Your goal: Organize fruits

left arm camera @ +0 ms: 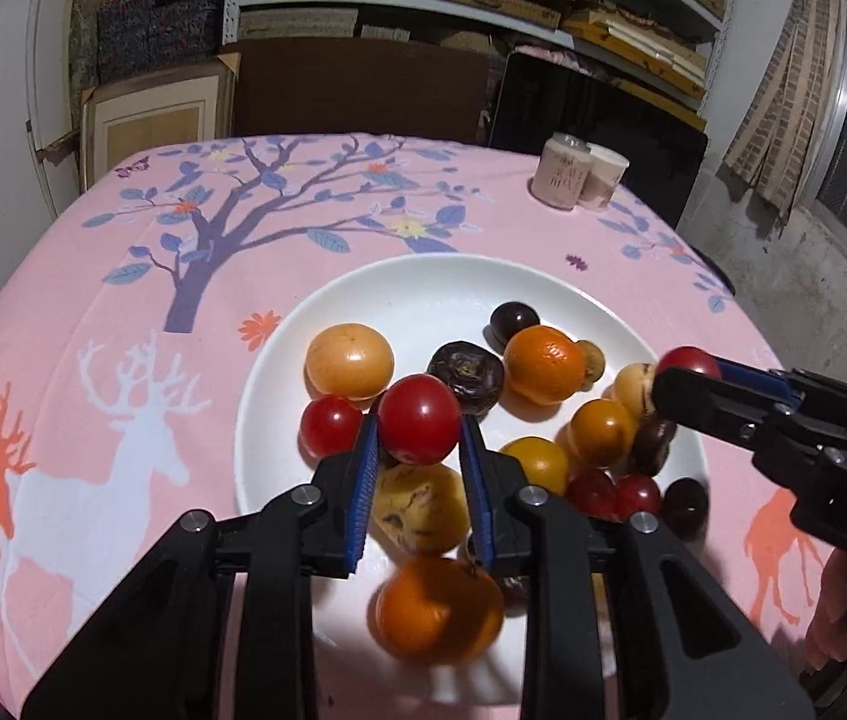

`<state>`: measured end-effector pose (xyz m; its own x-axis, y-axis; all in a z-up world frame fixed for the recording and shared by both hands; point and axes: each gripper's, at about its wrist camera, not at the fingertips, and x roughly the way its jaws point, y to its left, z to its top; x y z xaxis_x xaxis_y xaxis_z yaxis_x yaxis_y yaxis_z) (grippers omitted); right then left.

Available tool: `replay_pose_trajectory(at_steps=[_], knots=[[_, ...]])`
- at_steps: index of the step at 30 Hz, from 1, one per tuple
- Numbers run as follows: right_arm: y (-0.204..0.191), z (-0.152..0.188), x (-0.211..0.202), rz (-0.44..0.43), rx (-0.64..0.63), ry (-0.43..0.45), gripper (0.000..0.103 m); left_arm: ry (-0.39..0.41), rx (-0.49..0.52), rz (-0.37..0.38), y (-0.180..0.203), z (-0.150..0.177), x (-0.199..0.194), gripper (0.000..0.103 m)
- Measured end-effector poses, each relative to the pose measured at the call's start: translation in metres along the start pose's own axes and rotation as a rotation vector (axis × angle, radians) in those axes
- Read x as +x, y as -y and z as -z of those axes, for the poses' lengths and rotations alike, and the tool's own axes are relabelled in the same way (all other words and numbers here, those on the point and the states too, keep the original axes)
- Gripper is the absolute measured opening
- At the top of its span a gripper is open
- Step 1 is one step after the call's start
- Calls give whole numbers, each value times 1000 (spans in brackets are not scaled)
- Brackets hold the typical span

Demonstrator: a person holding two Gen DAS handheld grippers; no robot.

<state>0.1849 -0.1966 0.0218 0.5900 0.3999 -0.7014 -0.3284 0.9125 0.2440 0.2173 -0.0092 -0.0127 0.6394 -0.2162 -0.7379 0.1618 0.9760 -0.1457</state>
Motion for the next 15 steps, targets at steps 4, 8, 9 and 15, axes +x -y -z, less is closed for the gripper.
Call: replay_pose_trajectory(at_steps=[4, 8, 9, 15], knots=[[5, 1, 5, -15, 48, 11, 52, 1, 25, -4, -1, 2, 4, 83], [7, 14, -22, -8, 59, 52, 54, 26, 34, -1, -2, 14, -19, 96], [8, 20, -32, -4, 68, 61, 59, 31, 38, 5, -2, 20, -27, 98], [-10, 79, -98, 84, 51, 125, 80, 48, 24, -14, 0, 65, -80, 98]])
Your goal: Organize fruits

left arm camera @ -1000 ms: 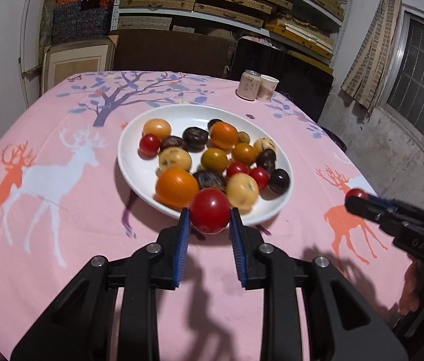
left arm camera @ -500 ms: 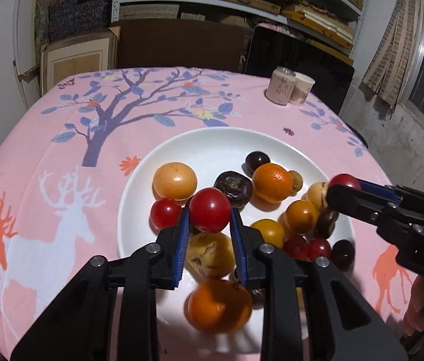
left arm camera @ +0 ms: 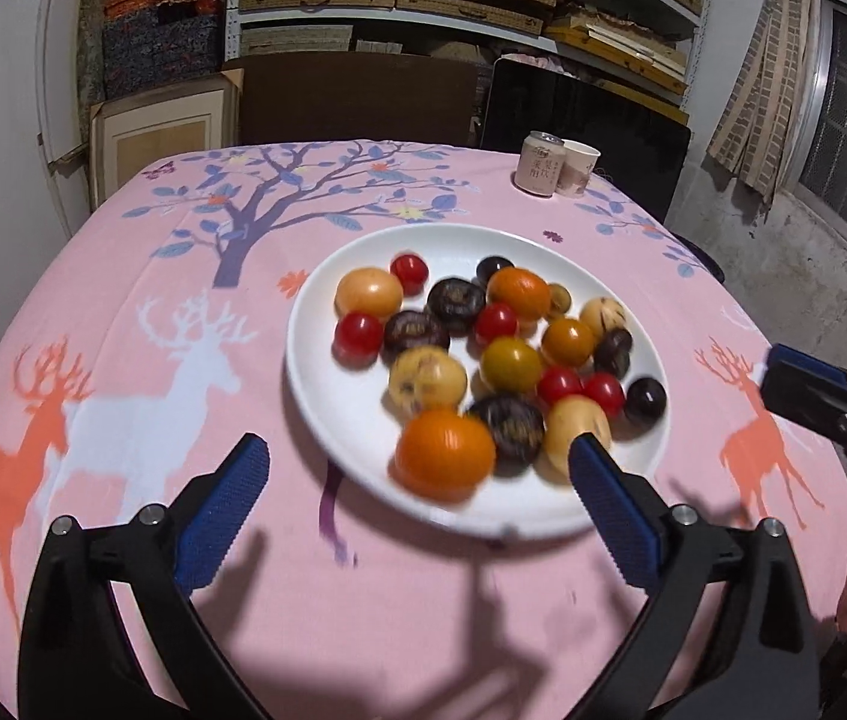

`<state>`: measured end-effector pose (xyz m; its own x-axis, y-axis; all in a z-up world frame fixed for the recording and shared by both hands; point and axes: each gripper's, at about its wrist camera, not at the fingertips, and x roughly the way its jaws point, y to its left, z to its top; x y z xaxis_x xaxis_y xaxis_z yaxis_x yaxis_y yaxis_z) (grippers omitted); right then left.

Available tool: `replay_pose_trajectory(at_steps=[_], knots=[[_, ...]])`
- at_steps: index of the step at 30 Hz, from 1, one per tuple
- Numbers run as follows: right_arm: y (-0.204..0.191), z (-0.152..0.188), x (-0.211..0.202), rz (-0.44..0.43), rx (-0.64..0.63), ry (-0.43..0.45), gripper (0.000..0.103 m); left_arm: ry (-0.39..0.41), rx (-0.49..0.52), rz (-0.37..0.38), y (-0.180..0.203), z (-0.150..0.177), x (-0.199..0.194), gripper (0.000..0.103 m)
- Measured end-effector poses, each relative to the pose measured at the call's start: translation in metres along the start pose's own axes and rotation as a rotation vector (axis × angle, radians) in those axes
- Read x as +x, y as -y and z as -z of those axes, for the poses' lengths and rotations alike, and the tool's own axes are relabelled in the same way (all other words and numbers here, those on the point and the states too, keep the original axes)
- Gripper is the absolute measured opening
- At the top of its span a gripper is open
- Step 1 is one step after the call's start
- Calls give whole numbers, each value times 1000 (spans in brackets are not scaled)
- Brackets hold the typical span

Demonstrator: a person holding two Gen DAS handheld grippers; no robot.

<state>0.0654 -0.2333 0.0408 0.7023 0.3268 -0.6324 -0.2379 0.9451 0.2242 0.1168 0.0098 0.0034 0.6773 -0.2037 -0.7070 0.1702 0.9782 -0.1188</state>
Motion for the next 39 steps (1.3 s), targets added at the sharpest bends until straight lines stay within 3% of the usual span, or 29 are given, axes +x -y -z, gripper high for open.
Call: replay_pose_trajectory(at_steps=[3, 6, 9, 17, 28, 32, 37, 39], knots=[[-11, 23, -35, 17, -17, 34, 92, 42, -16, -15, 4, 22, -36, 98], [-20, 36, -63, 13, -8, 55, 99, 55, -21, -47, 12, 34, -64, 98], [-29, 47, -87, 11, -12, 63, 99, 44, -12, -73, 23, 45, -95, 98], [-49, 70, -130, 19, -42, 114, 99, 108, -4, -97, 33, 70, -157, 98], [-54, 78, -147, 19, -35, 131, 99, 163, 36, -174, 43, 77, -190, 98], [-55, 81, -150, 17, -34, 128, 99, 167, 45, -175, 44, 76, -193, 98], [-56, 82, -150, 19, -32, 132, 99, 205, 47, -251, 45, 78, -195, 98], [-56, 82, -151, 20, -29, 132, 99, 204, 29, -242, 42, 77, -196, 98]])
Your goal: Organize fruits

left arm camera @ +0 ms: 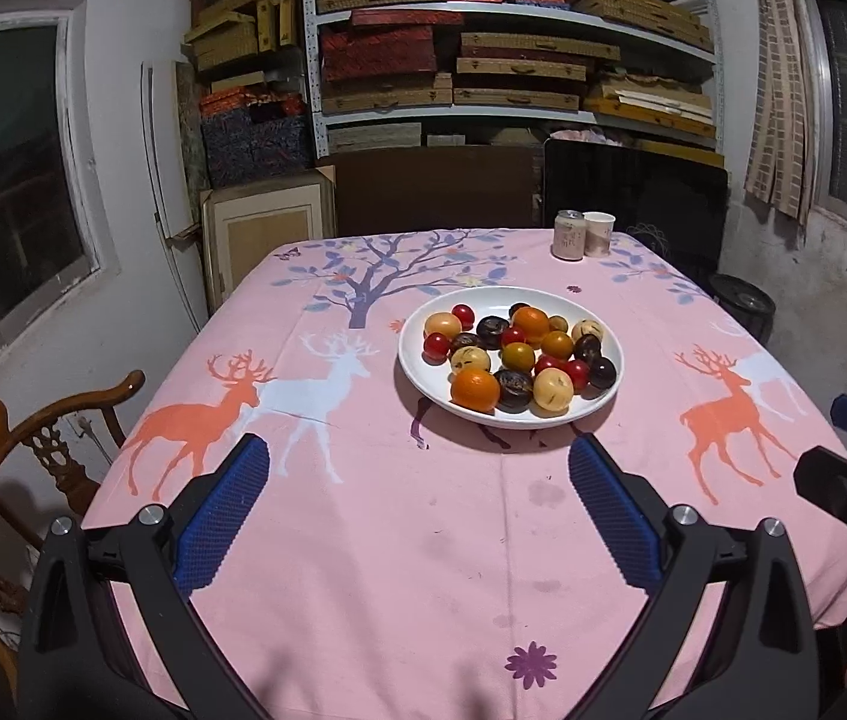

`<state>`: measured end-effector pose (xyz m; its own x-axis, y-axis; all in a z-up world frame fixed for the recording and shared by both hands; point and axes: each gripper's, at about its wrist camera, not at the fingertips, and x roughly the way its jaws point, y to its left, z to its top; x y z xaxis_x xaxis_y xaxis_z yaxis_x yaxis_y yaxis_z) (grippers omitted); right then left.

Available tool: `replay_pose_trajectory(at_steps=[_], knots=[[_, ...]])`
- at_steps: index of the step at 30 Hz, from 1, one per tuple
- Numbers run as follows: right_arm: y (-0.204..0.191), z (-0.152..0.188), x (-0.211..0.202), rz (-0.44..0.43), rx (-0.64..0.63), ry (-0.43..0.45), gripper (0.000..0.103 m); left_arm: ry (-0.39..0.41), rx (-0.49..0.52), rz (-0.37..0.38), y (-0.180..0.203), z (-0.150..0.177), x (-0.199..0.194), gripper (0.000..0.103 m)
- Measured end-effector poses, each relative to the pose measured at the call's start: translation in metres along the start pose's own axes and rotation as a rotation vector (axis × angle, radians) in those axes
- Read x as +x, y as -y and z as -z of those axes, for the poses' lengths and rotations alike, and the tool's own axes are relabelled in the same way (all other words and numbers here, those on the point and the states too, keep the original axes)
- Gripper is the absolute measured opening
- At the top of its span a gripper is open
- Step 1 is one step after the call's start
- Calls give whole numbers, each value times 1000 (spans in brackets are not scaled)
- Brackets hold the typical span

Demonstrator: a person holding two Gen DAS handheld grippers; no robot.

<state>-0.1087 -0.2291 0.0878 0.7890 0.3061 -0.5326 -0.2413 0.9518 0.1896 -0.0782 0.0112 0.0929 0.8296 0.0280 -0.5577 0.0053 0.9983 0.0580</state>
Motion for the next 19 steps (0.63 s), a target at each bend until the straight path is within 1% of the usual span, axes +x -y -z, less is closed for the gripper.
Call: replay_pose_trajectory(at_steps=[8, 19], knots=[[0, -1, 2, -4, 3, -7, 99, -24, 26, 33, 4, 0, 5, 98], [1, -2, 2, -4, 8, -8, 99, -24, 32, 33, 6, 0, 6, 98]])
